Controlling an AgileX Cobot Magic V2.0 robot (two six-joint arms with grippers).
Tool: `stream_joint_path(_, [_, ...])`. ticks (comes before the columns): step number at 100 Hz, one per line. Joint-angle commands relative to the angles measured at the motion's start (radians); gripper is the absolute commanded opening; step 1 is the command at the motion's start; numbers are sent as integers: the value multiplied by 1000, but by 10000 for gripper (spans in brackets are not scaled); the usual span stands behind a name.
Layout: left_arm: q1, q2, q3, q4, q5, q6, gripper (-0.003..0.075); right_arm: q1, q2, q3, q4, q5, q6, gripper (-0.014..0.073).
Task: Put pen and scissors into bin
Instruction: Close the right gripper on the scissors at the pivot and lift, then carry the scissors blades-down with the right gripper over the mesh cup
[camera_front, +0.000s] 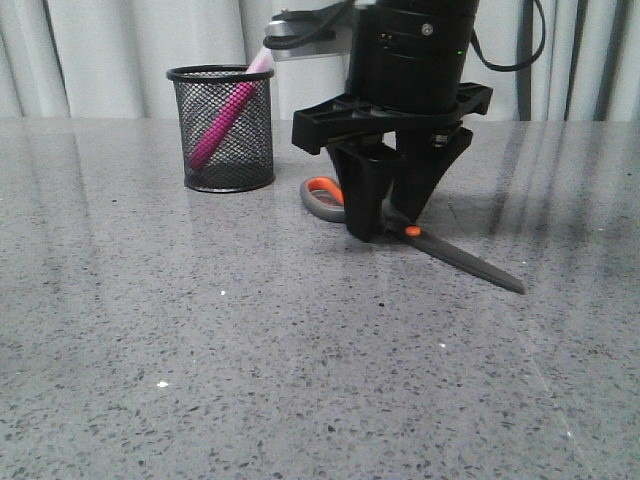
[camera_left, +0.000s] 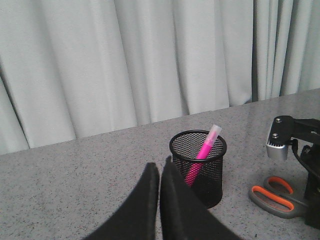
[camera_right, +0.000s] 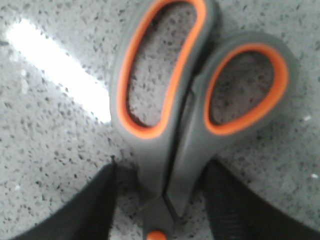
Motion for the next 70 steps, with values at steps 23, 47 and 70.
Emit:
stream_joint_path(23, [-4, 1, -25, -37, -23, -3, -22, -1, -34, -23, -24, 35, 0, 69])
stream_joint_path(47, [-4, 1, -25, -37, -23, -3, -22, -1, -81, -23, -16, -7, 0, -68])
stream_joint_path(70, [-4, 1, -25, -37, -23, -3, -22, -1, -227, -23, 69, -172, 0, -68])
